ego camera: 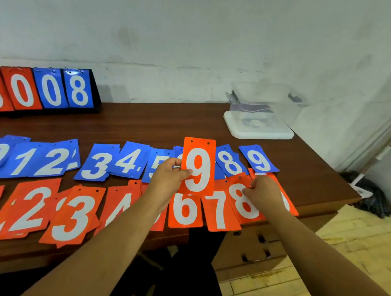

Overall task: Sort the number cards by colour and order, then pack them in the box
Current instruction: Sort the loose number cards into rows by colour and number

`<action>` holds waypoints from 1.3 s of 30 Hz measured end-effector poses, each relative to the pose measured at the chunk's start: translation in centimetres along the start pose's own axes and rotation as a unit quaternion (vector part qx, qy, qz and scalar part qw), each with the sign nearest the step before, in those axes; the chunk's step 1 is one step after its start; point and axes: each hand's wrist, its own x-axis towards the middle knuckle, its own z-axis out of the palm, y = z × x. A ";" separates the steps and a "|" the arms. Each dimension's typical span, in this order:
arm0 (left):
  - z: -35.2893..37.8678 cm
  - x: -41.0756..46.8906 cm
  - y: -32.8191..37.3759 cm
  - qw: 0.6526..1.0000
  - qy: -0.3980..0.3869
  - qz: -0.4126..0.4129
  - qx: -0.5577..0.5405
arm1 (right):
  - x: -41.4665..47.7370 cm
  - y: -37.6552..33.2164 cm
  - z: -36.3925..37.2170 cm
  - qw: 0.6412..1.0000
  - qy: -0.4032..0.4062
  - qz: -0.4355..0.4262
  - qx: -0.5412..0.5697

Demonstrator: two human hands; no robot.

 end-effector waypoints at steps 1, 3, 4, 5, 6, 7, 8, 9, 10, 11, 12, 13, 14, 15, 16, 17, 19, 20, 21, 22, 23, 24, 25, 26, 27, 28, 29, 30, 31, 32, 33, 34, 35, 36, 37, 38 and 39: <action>0.1 -0.1 0.1 1.000 0.002 0.000 0.002 | -0.1 -0.2 0.0 1.000 0.011 0.001 -0.015; 0.2 -0.3 0.1 1.000 0.004 0.001 0.006 | -0.5 -0.7 -0.4 0.998 0.053 -0.019 -0.020; 0.3 -0.3 0.1 1.000 0.006 0.002 0.010 | -0.9 -1.2 -0.8 0.997 0.066 -0.032 0.014; 0.4 -0.4 0.1 1.000 0.005 0.004 0.012 | -1.2 -1.8 -1.2 0.994 0.068 -0.046 0.077; 0.7 -0.4 0.1 1.000 0.000 0.005 0.013 | -1.7 -2.6 -1.7 0.985 0.053 -0.052 0.155; 1.0 -0.4 0.1 1.000 -0.006 0.003 0.016 | -2.2 -3.4 -2.2 0.971 0.021 -0.048 0.235; 1.5 -0.5 0.1 1.000 -0.013 0.003 0.026 | -2.8 -4.3 -2.8 0.951 -0.019 -0.041 0.306; 2.0 -0.6 0.2 0.999 -0.019 0.004 0.043 | -3.2 -4.9 -3.2 0.933 -0.054 -0.034 0.355; 2.6 -0.7 0.3 0.998 -0.026 0.007 0.060 | -3.5 -5.3 -3.5 0.921 -0.076 -0.033 0.380; 3.2 -0.8 0.3 0.997 -0.036 0.011 0.072 | -3.7 -5.4 -3.7 0.914 -0.089 -0.035 0.394; 3.8 -0.8 0.4 0.996 -0.050 0.014 0.073 | -3.8 -5.3 -4.0 0.908 -0.097 -0.038 0.407; 4.4 -0.9 0.4 0.995 -0.069 0.020 0.067 | -3.7 -5.1 -4.3 0.903 -0.099 -0.036 0.417; 4.8 -1.0 0.3 0.994 -0.091 0.025 0.059 | -3.4 -4.7 -4.6 0.901 -0.091 -0.029 0.424; 5.2 -1.1 0.2 0.991 -0.113 0.033 0.058 | -2.8 -4.0 -4.9 0.901 -0.078 -0.018 0.426; 5.5 -1.1 0.0 0.988 -0.129 0.046 0.072 | -2.4 -3.2 -5.3 0.903 -0.057 -0.008 0.425; 5.7 -1.0 -0.3 0.982 -0.136 0.073 0.110 | -1.8 -2.1 -5.6 0.910 -0.030 0.003 0.415; 6.2 -0.7 -1.2 0.948 -0.137 0.155 0.242 | -0.8 0.4 -6.0 0.935 0.028 0.017 0.354; 6.6 -0.6 -1.7 0.920 -0.133 0.202 0.307 | -0.4 1.5 -6.1 0.949 0.047 0.019 0.310; 7.0 -0.5 -2.1 0.890 -0.129 0.247 0.361 | -0.2 2.6 -6.2 0.961 0.057 0.024 0.268; 7.5 -0.5 -2.5 0.862 -0.127 0.283 0.402 | 0.0 3.5 -6.2 0.970 0.061 0.029 0.234; 8.0 -0.5 -2.7 0.837 -0.128 0.308 0.434 | 0.2 4.2 -6.1 0.976 0.059 0.038 0.207; 8.5 -0.5 -2.9 0.817 -0.133 0.321 0.460 | 0.3 4.8 -5.9 0.980 0.056 0.045 0.185; 9.0 -0.4 -3.1 0.801 -0.140 0.325 0.483 | 0.5 5.3 -5.6 0.984 0.052 0.049 0.163; 9.5 -0.3 -3.2 0.787 -0.148 0.324 0.504 | 0.5 5.6 -5.3 0.987 0.049 0.054 0.142; 10.0 -0.1 -3.3 0.776 -0.155 0.320 0.521 | 0.6 5.8 -4.9 0.989 0.046 0.064 0.124; 10.3 0.1 -3.4 0.765 -0.162 0.317 0.536 | 0.7 6.0 -4.3 0.990 0.044 0.074 0.108; 10.6 0.2 -3.4 0.757 -0.168 0.315 0.548 | 0.9 6.1 -3.8 0.991 0.041 0.083 0.092; 10.9 0.4 -3.5 0.749 -0.173 0.316 0.556 | 1.1 6.3 -3.4 0.992 0.040 0.090 0.074; 11.1 0.5 -3.5 0.743 -0.180 0.315 0.562 | 1.3 6.4 -3.0 0.993 0.040 0.095 0.056; 11.3 0.6 -3.7 0.738 -0.187 0.315 0.566 | 1.5 6.5 -2.6 0.993 0.043 0.098 0.043; 11.4 0.6 -3.7 0.735 -0.191 0.316 0.569 | 1.6 6.6 -2.4 0.993 0.049 0.098 0.038; 11.6 0.7 -3.8 0.734 -0.193 0.316 0.570 | 1.9 6.6 -2.2 0.993 0.061 0.094 0.039; 11.7 0.9 -3.8 0.734 -0.194 0.317 0.568 | 1.9 6.6 -2.2 0.993 0.072 0.087 0.039; 11.9 1.0 -3.8 0.735 -0.194 0.318 0.566 | 2.1 6.6 -2.2 0.993 0.078 0.077 0.035; 12.1 1.2 -3.8 0.736 -0.195 0.318 0.565 | 2.2 6.6 -2.2 0.994 0.077 0.068 0.024; 12.4 1.3 -3.8 0.737 -0.196 0.319 0.563 | 2.4 6.7 -2.2 0.995 0.075 0.059 0.008; 12.6 1.4 -3.7 0.739 -0.195 0.320 0.560 | 2.4 6.8 -2.3 0.996 0.075 0.056 -0.004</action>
